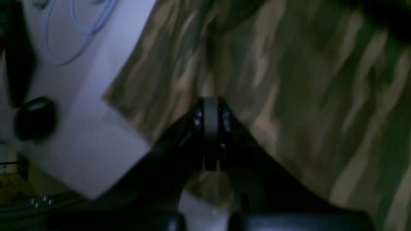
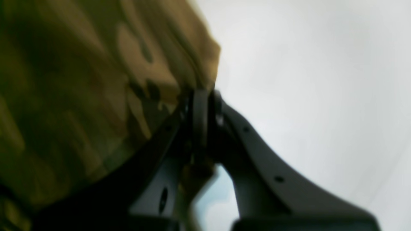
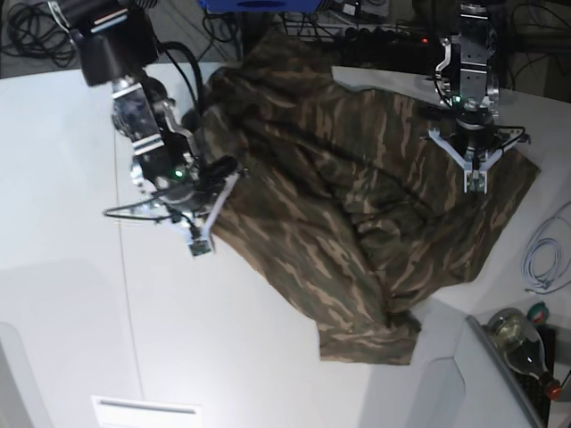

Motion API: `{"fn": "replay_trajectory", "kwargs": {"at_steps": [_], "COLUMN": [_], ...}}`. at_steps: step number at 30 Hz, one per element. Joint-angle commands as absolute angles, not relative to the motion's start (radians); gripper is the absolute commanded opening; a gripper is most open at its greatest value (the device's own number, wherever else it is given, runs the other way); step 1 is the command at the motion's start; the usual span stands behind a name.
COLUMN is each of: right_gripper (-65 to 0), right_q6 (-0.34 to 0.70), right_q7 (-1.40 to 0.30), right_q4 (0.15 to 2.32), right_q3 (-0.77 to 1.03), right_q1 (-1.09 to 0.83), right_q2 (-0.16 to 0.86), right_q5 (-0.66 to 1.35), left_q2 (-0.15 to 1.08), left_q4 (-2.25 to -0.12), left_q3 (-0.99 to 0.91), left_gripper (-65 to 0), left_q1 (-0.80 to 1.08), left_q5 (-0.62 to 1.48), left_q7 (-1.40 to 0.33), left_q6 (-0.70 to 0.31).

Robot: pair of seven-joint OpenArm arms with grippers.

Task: Layout the t-shirt on the table in an organized manner, then fold the t-shirt properly
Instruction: 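Grasp the shirt hem corners and pull them away from the body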

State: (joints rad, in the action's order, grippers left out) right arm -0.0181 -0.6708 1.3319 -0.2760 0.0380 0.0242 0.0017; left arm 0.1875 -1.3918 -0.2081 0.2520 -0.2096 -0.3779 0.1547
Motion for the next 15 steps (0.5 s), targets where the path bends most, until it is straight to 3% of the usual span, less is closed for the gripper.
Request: {"fn": "replay_trajectory", "kwargs": {"at_steps": [1, 7, 12, 15], "right_gripper": [-64.4, -64.4, -64.4, -64.4], "right_q6": [-0.024, -0.024, -0.025, -0.025], "right_q7": [-0.682, -0.8, -0.797, -0.779], "right_q4": [1.432, 1.705, 1.659, 1.639], "right_q3": [-0.226, 0.065, 0.214, 0.325], "right_q1": [0.035, -0.099, -0.111, -0.105], "right_q2": [0.025, 0.03, 0.064, 0.062], "right_q5": [-0.001, -0.004, -0.004, -0.004], "left_q2": [0.203, 0.188, 0.179, 0.173], "left_q4": [-1.403, -1.349, -1.156, -1.153], "left_q3": [-0.217, -0.188, -0.085, -0.071], "left_gripper": [-65.0, -65.0, -65.0, -65.0], "left_q1": [0.228, 0.134, 0.067, 0.079], "left_q5": [-0.225, -0.237, -0.236, -0.226], "left_q7": [-0.358, -0.363, -0.36, -0.36], "left_q6": [0.176, 0.176, 0.176, 0.176]}}
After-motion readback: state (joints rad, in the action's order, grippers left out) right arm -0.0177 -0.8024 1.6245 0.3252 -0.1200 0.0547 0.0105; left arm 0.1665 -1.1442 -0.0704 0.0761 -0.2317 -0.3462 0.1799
